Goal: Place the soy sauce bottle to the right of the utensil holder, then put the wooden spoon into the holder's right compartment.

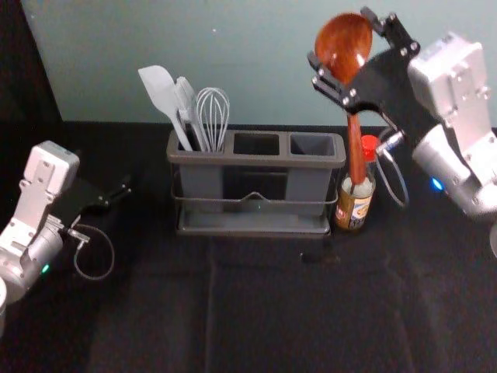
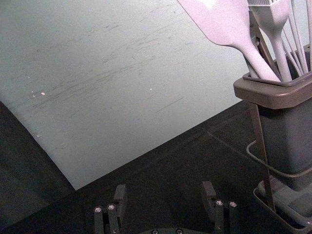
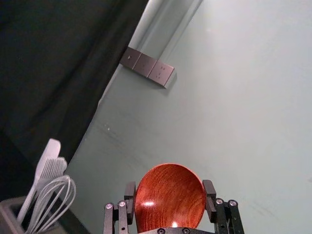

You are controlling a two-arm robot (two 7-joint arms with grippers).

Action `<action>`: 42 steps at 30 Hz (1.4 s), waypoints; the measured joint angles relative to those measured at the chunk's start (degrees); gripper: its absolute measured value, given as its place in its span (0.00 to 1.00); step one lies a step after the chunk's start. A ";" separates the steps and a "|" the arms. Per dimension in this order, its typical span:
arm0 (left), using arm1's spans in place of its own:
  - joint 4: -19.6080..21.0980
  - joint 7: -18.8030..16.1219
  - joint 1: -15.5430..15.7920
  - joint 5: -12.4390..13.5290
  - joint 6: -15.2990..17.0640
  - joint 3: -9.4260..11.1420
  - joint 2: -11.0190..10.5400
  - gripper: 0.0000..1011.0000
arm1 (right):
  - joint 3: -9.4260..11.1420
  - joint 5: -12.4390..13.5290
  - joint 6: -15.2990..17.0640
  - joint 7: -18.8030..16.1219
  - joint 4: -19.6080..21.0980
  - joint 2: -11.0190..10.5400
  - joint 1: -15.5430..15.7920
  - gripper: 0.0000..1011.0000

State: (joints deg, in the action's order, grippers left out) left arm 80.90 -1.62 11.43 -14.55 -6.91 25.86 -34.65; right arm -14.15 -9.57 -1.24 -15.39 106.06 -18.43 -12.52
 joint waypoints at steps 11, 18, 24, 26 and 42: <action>0.00 0.00 0.00 0.00 0.00 0.00 0.00 0.99 | -2.76 -0.87 -2.12 -0.02 -5.94 1.45 -6.84 0.83; 0.00 0.00 0.00 0.00 0.00 0.00 0.00 0.99 | -4.02 -1.43 -3.95 0.43 -9.36 2.19 -9.48 0.83; 0.00 0.00 0.00 0.00 0.00 0.00 0.00 0.99 | -5.16 -1.78 -6.09 1.09 -13.13 3.24 -11.41 0.83; 0.00 0.00 0.00 0.00 0.00 0.00 0.00 0.99 | -5.61 -2.22 -6.76 1.27 -14.54 3.45 -12.09 0.83; 0.00 0.00 0.00 0.00 0.00 0.00 0.00 0.99 | -7.19 -2.71 -13.62 2.20 -23.63 5.24 -16.05 0.83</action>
State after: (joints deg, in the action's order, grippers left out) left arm 80.90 -1.62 11.43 -14.55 -6.90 25.86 -34.65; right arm -21.34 -12.29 -14.86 -13.19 82.43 -13.19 -28.57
